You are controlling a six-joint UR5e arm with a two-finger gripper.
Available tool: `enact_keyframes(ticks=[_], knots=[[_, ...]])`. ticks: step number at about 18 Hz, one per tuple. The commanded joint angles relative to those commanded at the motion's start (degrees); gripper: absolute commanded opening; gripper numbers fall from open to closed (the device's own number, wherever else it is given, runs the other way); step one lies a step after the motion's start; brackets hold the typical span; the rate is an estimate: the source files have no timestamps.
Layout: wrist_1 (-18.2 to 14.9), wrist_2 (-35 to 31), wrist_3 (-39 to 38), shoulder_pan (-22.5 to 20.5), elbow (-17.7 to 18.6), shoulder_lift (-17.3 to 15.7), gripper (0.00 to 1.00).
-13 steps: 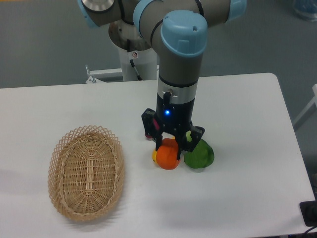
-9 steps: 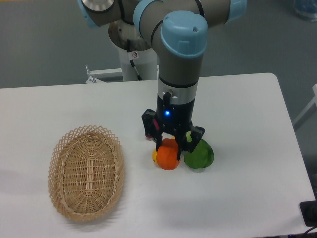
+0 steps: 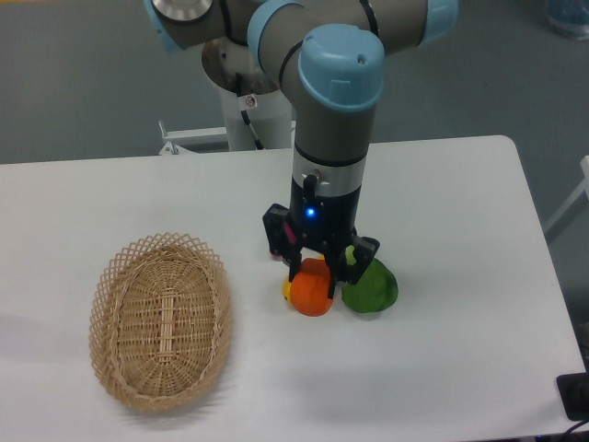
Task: Place the orange in the basket
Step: 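Lift the grasped orange off the table with the gripper, then carry the orange over the wicker basket and lower it inside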
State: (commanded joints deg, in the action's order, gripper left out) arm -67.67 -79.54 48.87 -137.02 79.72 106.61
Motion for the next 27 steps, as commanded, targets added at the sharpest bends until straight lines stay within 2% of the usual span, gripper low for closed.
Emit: enact_keyframes(ticks=[3, 6, 7, 10, 14, 17, 20, 24, 27], knots=[[0.3, 0.1, -4.0, 1.6, -0.3, 1.1, 0.46], [3.2, -2.1, -11.3, 4.6, 0.0, 2.5, 0.46], [4.4, -4.3, -14.4, 6.7, 0.6, 3.3, 0.46], [5.4, -5.4, -21.1, 11.7, 1.1, 5.4, 0.46], [5.5, -6.1, -22.6, 16.8, 2.2, 8.1, 0.46], [5.8, -9.1, -24.4, 20.6, 3.2, 10.9, 0.46], [7.8, -9.5, -24.9, 21.9, 4.1, 13.0, 0.46], [9.2, -10.0, -24.4, 22.9, 6.7, 13.4, 0.46], [10.5, -10.1, -24.6, 22.9, 7.2, 13.6, 0.46]])
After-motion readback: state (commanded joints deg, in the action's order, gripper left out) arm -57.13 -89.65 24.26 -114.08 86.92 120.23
